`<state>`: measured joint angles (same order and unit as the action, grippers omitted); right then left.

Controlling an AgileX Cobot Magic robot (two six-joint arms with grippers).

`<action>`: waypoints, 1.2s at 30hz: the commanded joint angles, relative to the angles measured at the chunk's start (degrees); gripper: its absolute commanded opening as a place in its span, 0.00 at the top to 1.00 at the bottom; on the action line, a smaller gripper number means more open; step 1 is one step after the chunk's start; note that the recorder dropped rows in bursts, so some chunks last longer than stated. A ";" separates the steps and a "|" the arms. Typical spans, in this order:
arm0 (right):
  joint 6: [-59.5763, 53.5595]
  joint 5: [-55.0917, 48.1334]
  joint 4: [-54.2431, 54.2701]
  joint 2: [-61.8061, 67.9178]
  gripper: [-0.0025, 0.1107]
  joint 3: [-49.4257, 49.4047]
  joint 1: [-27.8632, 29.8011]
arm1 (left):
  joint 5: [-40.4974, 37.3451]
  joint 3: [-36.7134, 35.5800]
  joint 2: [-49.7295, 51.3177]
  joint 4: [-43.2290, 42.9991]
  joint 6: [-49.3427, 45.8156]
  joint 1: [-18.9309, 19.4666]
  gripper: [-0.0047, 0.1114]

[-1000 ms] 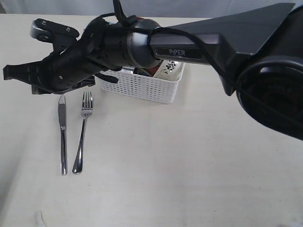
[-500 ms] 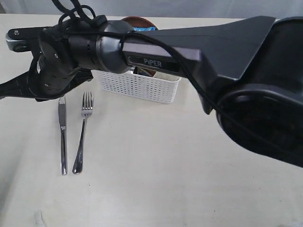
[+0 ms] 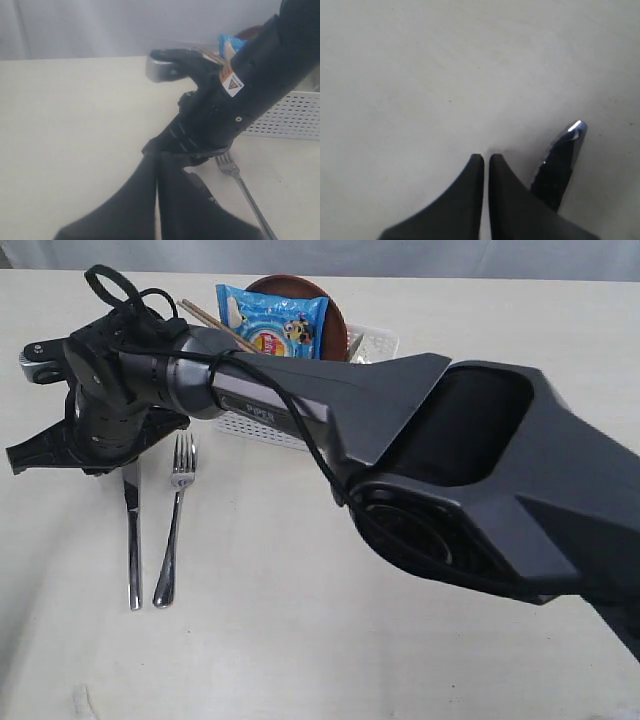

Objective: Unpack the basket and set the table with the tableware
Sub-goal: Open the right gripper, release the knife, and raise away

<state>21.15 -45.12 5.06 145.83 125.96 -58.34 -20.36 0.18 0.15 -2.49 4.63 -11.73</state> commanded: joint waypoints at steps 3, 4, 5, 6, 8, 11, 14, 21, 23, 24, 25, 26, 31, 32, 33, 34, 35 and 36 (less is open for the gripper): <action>0.06 -5.11 -2.74 3.27 0.94 4.54 0.90 | 0.61 -0.18 -0.15 -0.52 0.24 -0.29 0.96; 0.06 -5.44 -2.84 3.34 0.94 4.56 0.90 | 0.61 -0.18 -0.15 -0.52 0.24 -0.29 0.96; 0.06 -5.56 -3.02 3.34 0.94 4.56 1.06 | 0.61 -0.18 -0.15 -0.52 0.24 -0.29 0.96; 0.06 -5.67 -3.22 3.34 0.94 4.56 1.21 | 0.61 -0.18 -0.15 -0.52 0.24 -0.29 0.96; 0.50 -6.18 -4.61 3.34 0.94 4.56 1.19 | 0.61 -0.18 -0.15 -0.52 0.24 -0.29 0.96; 0.97 -7.30 -6.82 3.34 0.94 4.56 1.31 | 0.61 -0.18 -0.15 -0.52 0.24 -0.29 0.96; 1.56 -7.82 -6.94 3.34 0.94 4.56 1.69 | 0.61 -0.18 -0.15 -0.52 0.24 -0.29 0.96; 2.67 -8.04 -7.05 3.34 0.94 4.56 1.79 | 0.61 -0.18 -0.15 -0.52 0.24 -0.29 0.96; 3.02 -8.04 -7.05 3.34 0.94 4.56 1.79 | 0.61 -0.18 -0.15 -0.52 0.24 -0.29 0.96; 3.02 -8.04 -7.05 3.34 0.94 4.56 1.79 | 0.61 -0.18 -0.15 -0.52 0.24 -0.29 0.96; 3.08 -8.18 -7.05 3.34 0.94 4.56 1.79 | 0.61 -0.18 -0.15 -0.52 0.24 -0.29 0.96; 3.77 -8.63 -7.27 3.34 0.94 4.56 1.79 | 0.61 -0.18 -0.15 -0.52 0.24 -0.29 0.96; 5.20 -9.33 -9.61 3.34 0.94 4.56 1.79 | 0.61 -0.18 -0.15 -0.52 0.24 -0.29 0.96; 5.20 -9.33 -9.61 3.34 0.94 4.56 1.79 | 0.61 -0.18 -0.15 -0.52 0.24 -0.29 0.96; 5.20 -9.23 -9.61 3.34 0.94 4.56 1.79 | 0.61 -0.18 -0.15 -0.52 0.24 -0.29 0.96; 5.20 -9.12 -9.61 3.34 0.94 4.56 1.79 | 0.61 -0.18 -0.15 -0.52 0.24 -0.29 0.96; 5.20 -9.12 -9.61 3.24 0.94 4.56 1.79 | 0.61 -0.18 -0.15 -0.52 0.24 -0.29 0.96; 5.20 -8.54 -9.49 3.01 0.94 4.56 1.79 | 0.61 -0.18 -0.15 -0.52 0.24 -0.29 0.96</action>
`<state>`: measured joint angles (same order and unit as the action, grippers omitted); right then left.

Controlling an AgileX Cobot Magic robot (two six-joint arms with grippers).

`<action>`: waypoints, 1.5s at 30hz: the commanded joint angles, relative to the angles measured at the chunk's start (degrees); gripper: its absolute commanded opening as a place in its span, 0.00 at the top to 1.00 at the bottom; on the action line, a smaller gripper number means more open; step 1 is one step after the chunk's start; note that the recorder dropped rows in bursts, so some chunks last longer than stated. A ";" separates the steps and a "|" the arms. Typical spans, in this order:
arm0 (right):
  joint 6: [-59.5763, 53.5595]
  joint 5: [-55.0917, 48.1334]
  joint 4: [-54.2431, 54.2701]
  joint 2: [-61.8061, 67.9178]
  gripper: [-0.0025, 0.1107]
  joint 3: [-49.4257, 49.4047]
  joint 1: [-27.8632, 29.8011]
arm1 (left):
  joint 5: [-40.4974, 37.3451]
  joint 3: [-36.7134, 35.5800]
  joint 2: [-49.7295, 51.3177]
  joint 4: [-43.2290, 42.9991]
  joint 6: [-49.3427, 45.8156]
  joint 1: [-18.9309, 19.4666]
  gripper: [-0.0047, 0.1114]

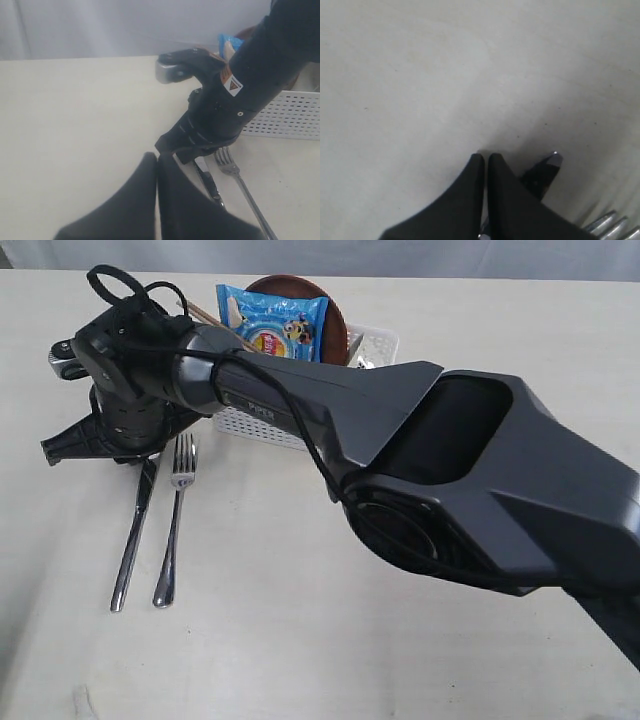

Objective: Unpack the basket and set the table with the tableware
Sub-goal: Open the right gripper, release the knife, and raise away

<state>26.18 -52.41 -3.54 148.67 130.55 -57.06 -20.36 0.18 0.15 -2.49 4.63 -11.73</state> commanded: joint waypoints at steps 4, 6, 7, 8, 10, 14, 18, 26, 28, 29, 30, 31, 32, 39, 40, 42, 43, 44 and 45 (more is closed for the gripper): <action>-2.05 1.75 -0.49 -2.11 0.94 -0.04 0.24 | 0.61 -0.18 -0.15 -0.52 0.24 -0.29 0.96; -2.96 2.65 -0.37 -3.55 0.94 -0.04 0.24 | 0.61 -0.18 -0.15 -0.52 0.24 -0.29 0.96; -3.22 2.75 -0.22 -4.51 0.94 -0.04 0.24 | 0.61 -0.18 -0.15 -0.52 0.24 -0.29 0.96; -3.74 2.75 -0.11 -5.37 0.94 -0.04 0.24 | 0.61 -0.18 -0.15 -0.52 0.24 -0.29 0.96; -6.17 2.20 0.01 -7.29 0.94 -0.04 0.24 | 0.61 -0.18 -0.15 -0.52 0.24 -0.29 0.96; -11.06 -0.06 0.09 -11.13 0.94 -0.04 0.24 | 0.61 -0.18 -0.15 -0.52 0.24 -0.29 0.96; -13.79 -4.17 -5.26 -15.02 0.94 -0.04 0.35 | 0.61 -0.18 -0.15 -0.52 0.24 -0.29 0.96; -17.48 -3.46 -7.15 -20.95 0.94 -5.41 0.06 | 0.61 -0.18 -0.15 -0.52 0.24 -0.29 0.96; -19.91 -0.97 -5.71 -23.49 0.94 -9.29 -0.55 | 0.61 -0.18 -0.15 -0.52 0.24 -0.29 0.96; -20.72 0.56 -5.57 -25.13 0.94 -11.58 -0.79 | 0.61 -0.18 -0.15 -0.52 0.24 -0.29 0.96; -21.39 1.72 -5.57 -26.93 0.94 -13.42 -0.85 | 0.61 -0.18 -0.15 -0.52 0.24 -0.29 0.96; -22.01 3.25 -5.57 -28.83 0.94 -16.17 -0.85 | 0.61 -0.18 -0.15 -0.52 0.24 -0.29 0.96; -22.51 4.04 -5.57 -30.84 0.94 -17.96 -0.85 | 0.61 -0.18 -0.15 -0.52 0.24 -0.29 0.96; -23.01 23.24 -6.41 -49.91 0.94 -44.72 3.57 | 0.61 -0.18 -0.15 -0.52 0.24 -0.29 0.96; -23.01 25.36 -6.87 -51.07 0.94 -46.91 4.47 | 0.61 -0.18 -0.15 -0.52 0.24 -0.29 0.96; -22.87 26.73 -7.04 -51.92 0.94 -49.37 7.90 | 0.61 -0.18 -0.15 -0.52 0.24 -0.29 0.96; -21.91 25.74 -6.83 -51.18 0.94 -49.27 10.84 | 0.61 -0.18 -0.15 -0.52 0.24 -0.29 0.96; -21.26 25.59 -6.83 -50.21 0.94 -49.27 13.17 | 0.61 -0.18 -0.15 -0.52 0.24 -0.29 0.96; -20.96 25.59 -6.83 -49.71 0.94 -49.27 14.84 | 0.61 -0.18 -0.15 -0.52 0.24 -0.29 0.96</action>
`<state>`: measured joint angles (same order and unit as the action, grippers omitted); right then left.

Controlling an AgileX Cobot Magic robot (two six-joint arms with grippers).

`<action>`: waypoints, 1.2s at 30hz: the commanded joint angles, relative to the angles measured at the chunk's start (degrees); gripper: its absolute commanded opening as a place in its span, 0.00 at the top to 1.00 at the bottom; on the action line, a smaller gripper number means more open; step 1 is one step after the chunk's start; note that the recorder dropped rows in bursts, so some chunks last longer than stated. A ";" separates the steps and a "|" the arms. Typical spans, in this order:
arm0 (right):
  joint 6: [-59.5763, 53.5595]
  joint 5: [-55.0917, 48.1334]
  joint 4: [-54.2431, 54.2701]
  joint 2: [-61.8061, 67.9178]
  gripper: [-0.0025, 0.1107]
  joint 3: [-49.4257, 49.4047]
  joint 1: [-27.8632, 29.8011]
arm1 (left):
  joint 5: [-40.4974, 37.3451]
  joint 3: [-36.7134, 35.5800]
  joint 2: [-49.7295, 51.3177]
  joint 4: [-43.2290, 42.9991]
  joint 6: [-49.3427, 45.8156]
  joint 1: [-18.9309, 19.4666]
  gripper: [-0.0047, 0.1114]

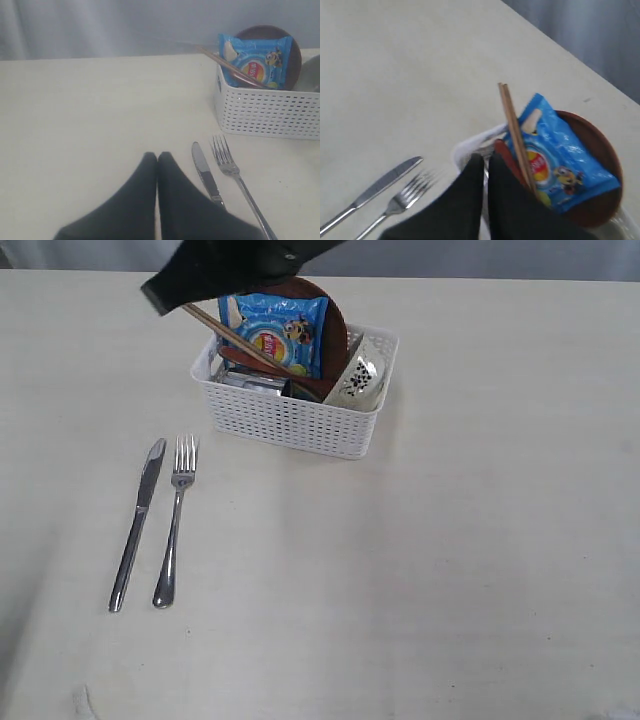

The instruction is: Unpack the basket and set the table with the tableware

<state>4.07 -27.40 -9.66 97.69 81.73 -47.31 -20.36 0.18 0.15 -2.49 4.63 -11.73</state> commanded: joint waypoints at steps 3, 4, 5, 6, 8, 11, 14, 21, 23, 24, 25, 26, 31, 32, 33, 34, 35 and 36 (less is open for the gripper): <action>2.03 -3.58 -0.70 2.80 0.94 2.32 10.58 | 0.61 -0.18 -0.15 -0.52 0.24 -0.29 0.96; 2.03 -5.04 -0.70 3.19 0.94 3.60 11.54 | 0.61 -0.18 -0.15 -0.52 0.24 -0.29 0.96; 2.06 -7.11 -0.70 3.83 0.94 5.29 13.18 | 0.61 -0.18 -0.15 -0.52 0.24 -0.29 0.96; 2.16 -8.86 -0.70 4.10 0.94 6.75 14.03 | 0.61 -0.18 -0.15 -0.52 0.24 -0.29 0.96; 2.03 -12.51 -0.70 5.36 0.94 10.03 15.22 | 0.61 -0.18 -0.15 -0.52 0.24 -0.29 0.96; -2.76 -15.38 -0.39 7.17 0.94 13.87 15.22 | 0.61 -0.18 -0.15 -0.52 0.24 -0.29 0.96; -11.63 -17.98 8.51 9.76 0.94 17.31 15.22 | 0.61 -0.18 -0.15 -0.52 0.24 -0.29 0.96; -20.76 -23.42 14.24 16.23 0.85 24.61 15.22 | 0.61 -0.18 -0.15 -0.52 0.24 -0.29 0.96; -21.84 -25.16 15.41 17.85 0.73 26.95 15.22 | 0.61 -0.18 -0.15 -0.52 0.24 -0.29 0.96; -23.12 -25.87 17.37 18.41 0.68 27.71 15.22 | 0.61 -0.18 -0.15 -0.52 0.24 -0.29 0.96; -25.55 -26.44 19.62 18.96 0.62 28.28 15.12 | 0.61 -0.18 -0.15 -0.52 0.24 -0.29 0.96; -28.10 -26.89 23.15 19.52 0.58 28.83 14.78 | 0.61 -0.18 -0.15 -0.52 0.24 -0.29 0.96; -29.60 -24.21 24.81 21.68 0.58 28.85 12.66 | 0.61 -0.18 -0.15 -0.52 0.24 -0.29 0.96; -29.60 -23.91 23.92 22.45 0.59 28.85 12.13 | 0.61 -0.18 -0.15 -0.52 0.24 -0.29 0.96; -29.60 -23.79 22.66 23.03 0.59 28.85 11.77 | 0.61 -0.18 -0.15 -0.52 0.24 -0.29 0.96; -29.34 -23.48 21.15 23.67 0.59 28.85 11.27 | 0.61 -0.18 -0.15 -0.52 0.24 -0.29 0.96; -29.34 -23.07 19.70 24.46 0.59 28.85 10.88 | 0.61 -0.18 -0.15 -0.52 0.24 -0.29 0.96; -29.34 -22.60 18.74 25.20 0.59 28.85 10.52 | 0.61 -0.18 -0.15 -0.52 0.24 -0.29 0.96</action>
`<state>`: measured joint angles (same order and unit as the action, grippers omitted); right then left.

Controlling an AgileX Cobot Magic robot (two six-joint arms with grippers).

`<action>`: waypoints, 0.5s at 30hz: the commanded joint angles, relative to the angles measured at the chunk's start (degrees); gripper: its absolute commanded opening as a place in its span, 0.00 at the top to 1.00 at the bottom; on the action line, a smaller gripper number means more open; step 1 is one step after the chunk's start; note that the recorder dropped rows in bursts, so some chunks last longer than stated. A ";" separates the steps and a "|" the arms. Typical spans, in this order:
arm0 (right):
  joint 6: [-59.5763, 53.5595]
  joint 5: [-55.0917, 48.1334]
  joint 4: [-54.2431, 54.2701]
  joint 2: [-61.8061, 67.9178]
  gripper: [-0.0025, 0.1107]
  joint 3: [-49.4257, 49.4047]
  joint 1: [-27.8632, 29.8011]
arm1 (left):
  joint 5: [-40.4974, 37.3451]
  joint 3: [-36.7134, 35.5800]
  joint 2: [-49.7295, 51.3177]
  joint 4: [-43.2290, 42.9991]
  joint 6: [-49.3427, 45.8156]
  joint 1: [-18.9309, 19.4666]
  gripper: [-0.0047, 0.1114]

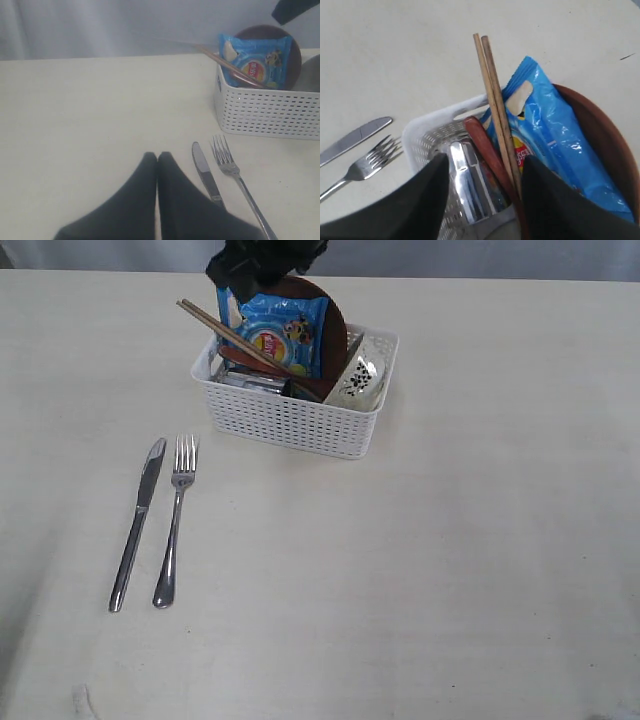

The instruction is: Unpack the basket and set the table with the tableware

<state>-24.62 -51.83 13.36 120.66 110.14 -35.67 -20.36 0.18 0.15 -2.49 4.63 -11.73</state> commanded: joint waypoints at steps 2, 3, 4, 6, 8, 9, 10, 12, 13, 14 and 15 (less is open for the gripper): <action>-0.65 2.90 -5.10 3.60 0.59 0.44 -1.66 | 0.61 -0.18 -0.15 -0.52 0.24 -0.29 0.96; -0.65 3.39 -5.10 4.11 0.59 0.44 -1.79 | 0.61 -0.18 -0.15 -0.52 0.24 -0.29 0.96; -0.65 3.86 -5.10 4.62 0.59 0.44 -1.93 | 0.61 -0.18 -0.15 -0.52 0.24 -0.29 0.96; -0.65 4.59 -5.10 5.36 0.59 0.44 -2.37 | 0.61 -0.18 -0.15 -0.52 0.24 -0.29 0.96; -0.65 5.87 -5.10 5.99 0.59 0.44 -2.72 | 0.61 -0.18 -0.15 -0.52 0.24 -0.29 0.96; -0.65 6.52 -5.10 6.15 0.59 0.44 -2.70 | 0.61 -0.18 -0.15 -0.52 0.24 -0.29 0.96; -0.65 7.26 -4.91 6.42 0.59 0.44 -3.02 | 0.61 -0.18 -0.15 -0.52 0.24 -0.29 0.96; -0.65 8.17 -4.91 6.81 0.59 0.44 -3.39 | 0.61 -0.18 -0.15 -0.52 0.24 -0.29 0.96; -0.65 8.29 -4.91 7.04 0.59 0.44 -3.57 | 0.61 -0.18 -0.15 -0.52 0.24 -0.29 0.96; -0.65 8.29 -5.41 7.40 0.59 0.44 -3.86 | 0.61 -0.18 -0.15 -0.52 0.24 -0.29 0.96; -0.65 8.29 -5.94 7.55 0.59 0.44 -3.86 | 0.61 -0.18 -0.15 -0.52 0.24 -0.29 0.96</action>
<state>-25.07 -44.25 8.68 127.70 110.14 -39.26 -20.36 0.18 0.15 -2.49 4.63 -11.73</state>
